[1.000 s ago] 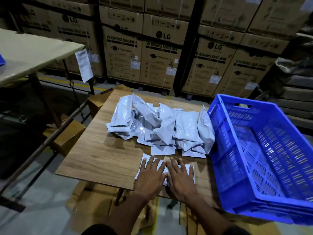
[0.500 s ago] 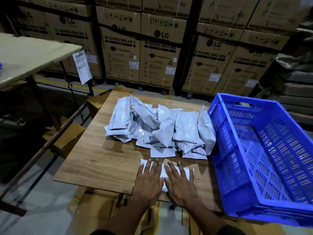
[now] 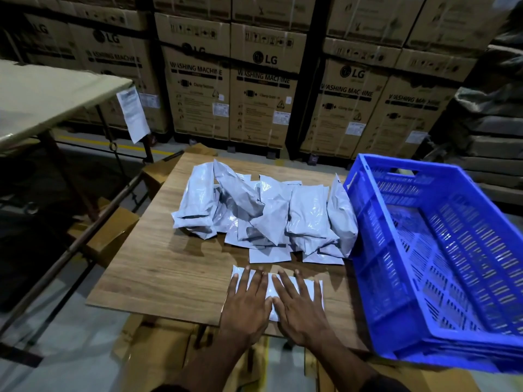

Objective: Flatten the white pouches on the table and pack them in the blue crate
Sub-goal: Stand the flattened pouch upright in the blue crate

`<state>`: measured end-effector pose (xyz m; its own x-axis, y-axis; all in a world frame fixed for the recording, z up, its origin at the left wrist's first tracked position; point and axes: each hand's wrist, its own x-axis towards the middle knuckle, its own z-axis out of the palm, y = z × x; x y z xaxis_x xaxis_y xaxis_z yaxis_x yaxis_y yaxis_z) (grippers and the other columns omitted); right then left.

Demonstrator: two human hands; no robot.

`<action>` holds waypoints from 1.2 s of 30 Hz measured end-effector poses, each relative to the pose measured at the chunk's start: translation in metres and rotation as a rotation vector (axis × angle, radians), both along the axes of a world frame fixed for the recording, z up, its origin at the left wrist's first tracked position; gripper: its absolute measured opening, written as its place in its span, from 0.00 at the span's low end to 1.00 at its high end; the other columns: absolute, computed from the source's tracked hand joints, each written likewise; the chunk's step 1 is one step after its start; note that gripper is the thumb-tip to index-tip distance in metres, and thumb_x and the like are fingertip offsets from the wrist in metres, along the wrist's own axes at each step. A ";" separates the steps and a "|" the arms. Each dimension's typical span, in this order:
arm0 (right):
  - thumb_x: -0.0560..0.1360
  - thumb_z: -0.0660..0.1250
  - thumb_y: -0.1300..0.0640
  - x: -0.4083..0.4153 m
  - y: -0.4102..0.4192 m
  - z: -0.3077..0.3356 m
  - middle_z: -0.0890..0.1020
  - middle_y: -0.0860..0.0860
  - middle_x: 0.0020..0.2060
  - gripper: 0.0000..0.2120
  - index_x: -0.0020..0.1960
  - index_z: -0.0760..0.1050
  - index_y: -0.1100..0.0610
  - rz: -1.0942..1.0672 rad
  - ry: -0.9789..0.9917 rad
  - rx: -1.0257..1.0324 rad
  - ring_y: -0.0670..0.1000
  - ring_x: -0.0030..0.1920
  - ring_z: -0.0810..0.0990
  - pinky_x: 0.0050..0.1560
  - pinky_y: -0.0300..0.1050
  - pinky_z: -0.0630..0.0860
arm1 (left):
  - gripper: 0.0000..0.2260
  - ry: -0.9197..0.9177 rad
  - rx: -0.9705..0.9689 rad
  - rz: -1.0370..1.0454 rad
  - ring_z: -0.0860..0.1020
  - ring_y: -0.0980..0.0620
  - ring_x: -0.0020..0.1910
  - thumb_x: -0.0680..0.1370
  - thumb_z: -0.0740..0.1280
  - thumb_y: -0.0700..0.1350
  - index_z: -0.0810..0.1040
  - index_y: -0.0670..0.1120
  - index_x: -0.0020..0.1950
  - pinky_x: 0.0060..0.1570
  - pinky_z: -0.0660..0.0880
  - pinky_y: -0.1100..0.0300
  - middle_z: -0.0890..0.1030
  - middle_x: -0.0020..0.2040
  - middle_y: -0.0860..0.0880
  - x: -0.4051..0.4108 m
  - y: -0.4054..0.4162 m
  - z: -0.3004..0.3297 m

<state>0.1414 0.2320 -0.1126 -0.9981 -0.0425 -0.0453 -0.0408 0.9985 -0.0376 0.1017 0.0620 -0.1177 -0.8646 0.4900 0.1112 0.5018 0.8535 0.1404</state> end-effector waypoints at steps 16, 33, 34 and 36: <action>0.83 0.48 0.46 0.007 -0.011 0.000 0.69 0.50 0.75 0.25 0.75 0.68 0.52 0.015 0.037 -0.039 0.58 0.75 0.66 0.69 0.69 0.54 | 0.25 -0.043 0.042 0.075 0.74 0.38 0.70 0.80 0.55 0.57 0.79 0.44 0.69 0.64 0.75 0.41 0.76 0.71 0.39 0.012 -0.018 0.000; 0.85 0.43 0.40 0.013 -0.031 -0.001 0.60 0.39 0.78 0.25 0.80 0.56 0.44 0.052 -0.059 -0.156 0.47 0.78 0.57 0.71 0.62 0.48 | 0.25 -0.035 0.066 0.101 0.69 0.39 0.75 0.81 0.56 0.56 0.73 0.48 0.75 0.65 0.72 0.38 0.74 0.73 0.44 0.020 -0.034 -0.010; 0.84 0.45 0.39 0.013 -0.030 0.000 0.64 0.40 0.77 0.25 0.79 0.59 0.45 0.021 -0.058 -0.148 0.47 0.77 0.60 0.71 0.63 0.50 | 0.25 -0.032 0.073 0.098 0.69 0.38 0.75 0.81 0.56 0.56 0.73 0.48 0.75 0.65 0.72 0.38 0.73 0.74 0.44 0.019 -0.034 -0.011; 0.83 0.47 0.38 0.016 -0.026 0.002 0.68 0.41 0.74 0.27 0.77 0.63 0.47 -0.006 -0.026 -0.129 0.48 0.76 0.64 0.70 0.66 0.53 | 0.25 -0.025 0.089 0.095 0.70 0.38 0.74 0.81 0.57 0.56 0.73 0.48 0.75 0.65 0.73 0.37 0.74 0.73 0.44 0.020 -0.035 -0.011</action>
<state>0.1573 0.2062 -0.1108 -0.9968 -0.0439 -0.0661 -0.0324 0.9855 -0.1668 0.1213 0.0268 -0.1284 -0.9096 0.3950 0.1287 0.4148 0.8805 0.2294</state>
